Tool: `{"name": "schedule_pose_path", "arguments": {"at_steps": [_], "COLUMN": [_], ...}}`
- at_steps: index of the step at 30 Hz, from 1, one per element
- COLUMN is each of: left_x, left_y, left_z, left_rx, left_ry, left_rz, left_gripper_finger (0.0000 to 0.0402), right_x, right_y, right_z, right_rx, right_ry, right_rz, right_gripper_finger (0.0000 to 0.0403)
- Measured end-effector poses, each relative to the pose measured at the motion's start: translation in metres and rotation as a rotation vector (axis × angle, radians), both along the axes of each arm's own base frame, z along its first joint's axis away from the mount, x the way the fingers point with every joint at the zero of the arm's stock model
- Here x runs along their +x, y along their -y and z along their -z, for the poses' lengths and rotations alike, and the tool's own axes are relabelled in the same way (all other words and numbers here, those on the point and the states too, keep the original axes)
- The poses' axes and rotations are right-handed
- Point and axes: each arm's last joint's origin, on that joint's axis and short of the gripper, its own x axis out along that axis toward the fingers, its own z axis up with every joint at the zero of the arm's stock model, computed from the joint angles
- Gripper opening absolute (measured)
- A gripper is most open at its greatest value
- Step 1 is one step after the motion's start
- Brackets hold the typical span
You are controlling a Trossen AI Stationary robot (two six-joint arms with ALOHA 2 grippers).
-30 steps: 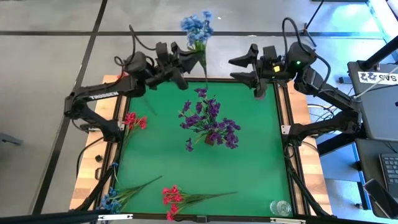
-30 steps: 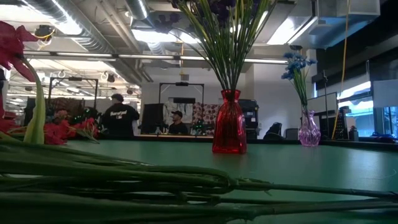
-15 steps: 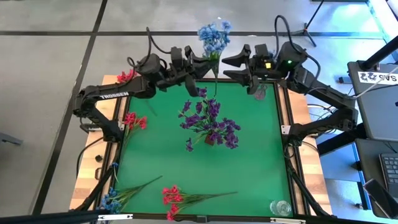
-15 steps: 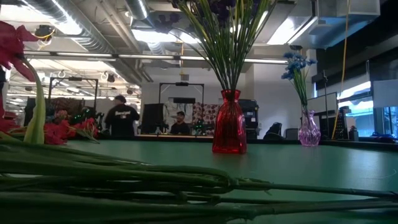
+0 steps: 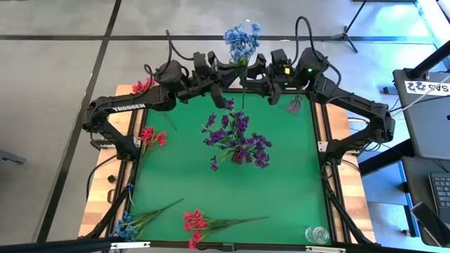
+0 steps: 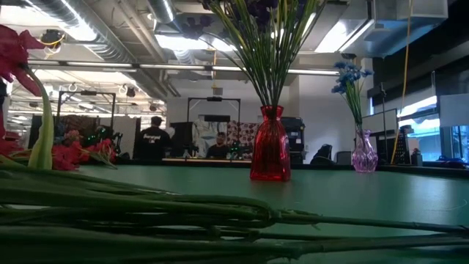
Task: Sort flowers into vase by color
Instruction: Put the top blue flowers into the violet vase
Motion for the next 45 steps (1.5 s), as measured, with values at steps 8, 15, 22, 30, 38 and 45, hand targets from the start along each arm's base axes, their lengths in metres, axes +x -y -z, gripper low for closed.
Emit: {"name": "schedule_pose_path", "arguments": {"at_steps": [8, 15, 22, 30, 38, 45], "left_x": [0.000, 0.001, -0.018, -0.070, -0.118, -0.136], "left_y": [-0.001, 0.001, 0.010, 0.026, 0.037, 0.042], "left_z": [0.002, 0.003, -0.006, -0.026, -0.029, -0.030], "left_rx": [-0.008, 0.005, 0.019, 0.074, 0.009, -0.018], "left_ry": [-0.019, -0.042, -0.119, -0.232, -0.379, -0.415], "left_rz": [-0.009, 0.053, 0.147, 0.160, 0.068, -0.030], "left_gripper_finger": [0.0020, 0.0070, 0.0136, 0.0167, 0.0161, 0.0161], "right_x": [0.002, 0.002, -0.013, -0.077, -0.155, -0.186], "right_y": [0.003, 0.002, -0.003, -0.020, -0.040, -0.047], "right_z": [0.000, 0.001, -0.010, -0.047, -0.053, 0.003], "right_rx": [0.013, 0.005, -0.056, -0.180, -0.188, -0.173], "right_ry": [0.013, 0.009, 0.047, 0.154, 0.105, 0.057], "right_rz": [0.067, 0.070, 0.126, 0.466, 0.867, 1.078], "right_gripper_finger": [0.0094, 0.0023, 0.0012, 0.0013, 0.0013, 0.0011]}}
